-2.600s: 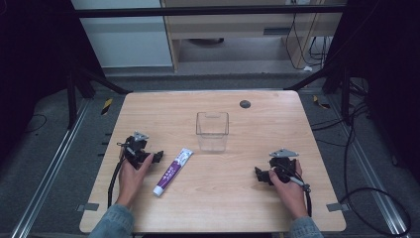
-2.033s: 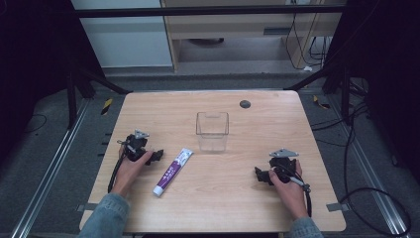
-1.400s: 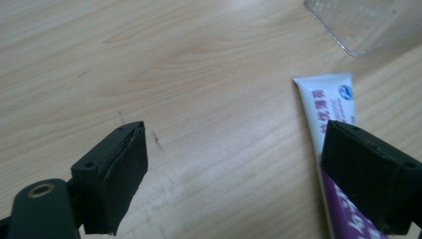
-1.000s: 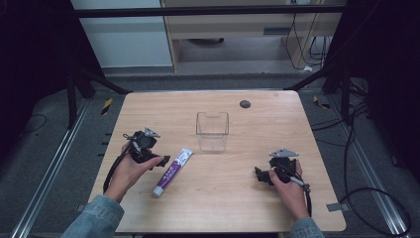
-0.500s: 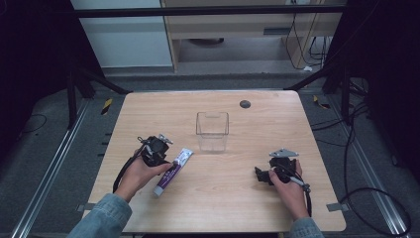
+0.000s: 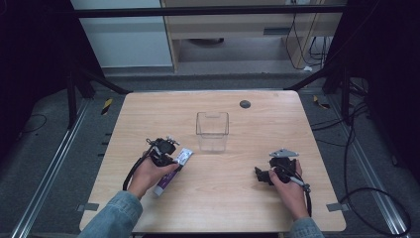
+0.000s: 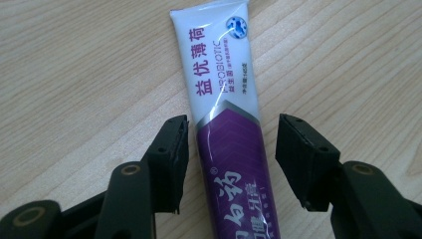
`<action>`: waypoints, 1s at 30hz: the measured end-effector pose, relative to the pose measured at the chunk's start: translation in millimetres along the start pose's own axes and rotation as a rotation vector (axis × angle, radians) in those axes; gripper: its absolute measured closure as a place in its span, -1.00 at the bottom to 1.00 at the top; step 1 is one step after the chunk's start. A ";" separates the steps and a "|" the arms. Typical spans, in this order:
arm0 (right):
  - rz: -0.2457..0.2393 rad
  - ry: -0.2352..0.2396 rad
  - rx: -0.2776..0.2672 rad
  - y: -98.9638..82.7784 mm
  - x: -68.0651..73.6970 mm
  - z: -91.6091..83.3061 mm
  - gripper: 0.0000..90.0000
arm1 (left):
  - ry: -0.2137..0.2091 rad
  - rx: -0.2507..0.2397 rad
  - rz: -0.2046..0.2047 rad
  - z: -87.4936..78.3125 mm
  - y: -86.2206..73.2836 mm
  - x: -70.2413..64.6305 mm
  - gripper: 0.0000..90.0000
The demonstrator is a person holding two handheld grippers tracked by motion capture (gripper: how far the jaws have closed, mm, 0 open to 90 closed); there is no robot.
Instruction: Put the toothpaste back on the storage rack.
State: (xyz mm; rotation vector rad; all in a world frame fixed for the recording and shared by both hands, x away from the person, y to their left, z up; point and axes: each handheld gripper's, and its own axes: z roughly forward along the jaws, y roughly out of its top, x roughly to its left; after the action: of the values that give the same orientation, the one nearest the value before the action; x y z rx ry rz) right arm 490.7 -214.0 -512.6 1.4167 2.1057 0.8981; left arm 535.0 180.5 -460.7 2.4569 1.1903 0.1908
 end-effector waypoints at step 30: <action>0.000 0.000 0.000 0.0 0.0 0.0 -0.98 | 0.039 -0.018 0.015 11.8 -1.2 -8.1 0.30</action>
State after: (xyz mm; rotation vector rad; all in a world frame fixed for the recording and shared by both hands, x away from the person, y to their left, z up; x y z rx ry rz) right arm 490.7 -214.0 -512.6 1.4169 2.1057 0.8980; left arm 532.5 171.4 -471.6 2.4580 1.1813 0.2534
